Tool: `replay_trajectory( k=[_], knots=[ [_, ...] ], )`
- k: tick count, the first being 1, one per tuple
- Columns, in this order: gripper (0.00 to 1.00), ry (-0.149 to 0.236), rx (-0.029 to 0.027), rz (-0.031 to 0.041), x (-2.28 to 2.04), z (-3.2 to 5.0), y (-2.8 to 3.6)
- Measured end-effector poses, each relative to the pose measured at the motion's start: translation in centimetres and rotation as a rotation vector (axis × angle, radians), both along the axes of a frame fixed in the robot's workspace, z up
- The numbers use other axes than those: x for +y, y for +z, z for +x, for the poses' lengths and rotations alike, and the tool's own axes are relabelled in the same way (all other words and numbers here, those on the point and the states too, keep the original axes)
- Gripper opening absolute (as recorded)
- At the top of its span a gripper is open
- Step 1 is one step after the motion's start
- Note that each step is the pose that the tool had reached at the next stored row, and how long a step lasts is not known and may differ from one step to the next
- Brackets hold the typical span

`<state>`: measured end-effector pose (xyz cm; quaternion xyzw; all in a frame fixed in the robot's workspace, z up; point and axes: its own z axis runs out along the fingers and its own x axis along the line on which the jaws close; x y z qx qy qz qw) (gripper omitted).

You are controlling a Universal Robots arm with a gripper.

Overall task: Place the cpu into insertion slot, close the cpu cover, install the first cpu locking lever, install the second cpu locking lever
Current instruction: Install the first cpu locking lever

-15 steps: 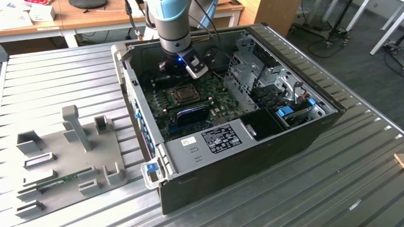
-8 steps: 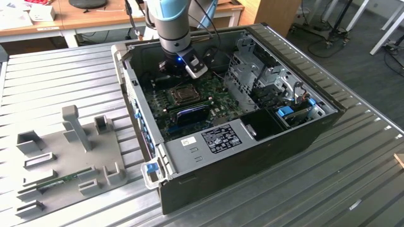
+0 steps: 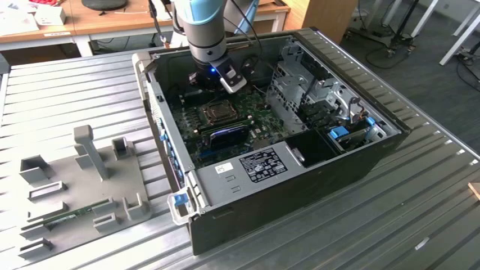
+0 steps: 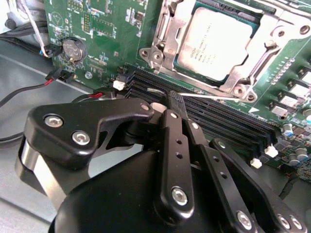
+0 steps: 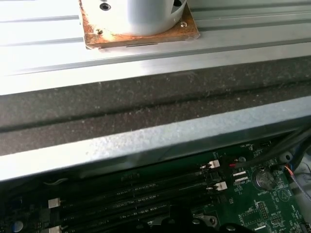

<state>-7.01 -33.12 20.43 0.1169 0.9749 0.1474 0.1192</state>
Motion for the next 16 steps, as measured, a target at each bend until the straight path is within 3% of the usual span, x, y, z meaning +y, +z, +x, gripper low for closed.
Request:
replay_trajectory(
  k=[16],
  knots=[
    [0.11, -0.001, 0.0, 0.0034, 0.07, 0.08, -0.28]
  ],
)
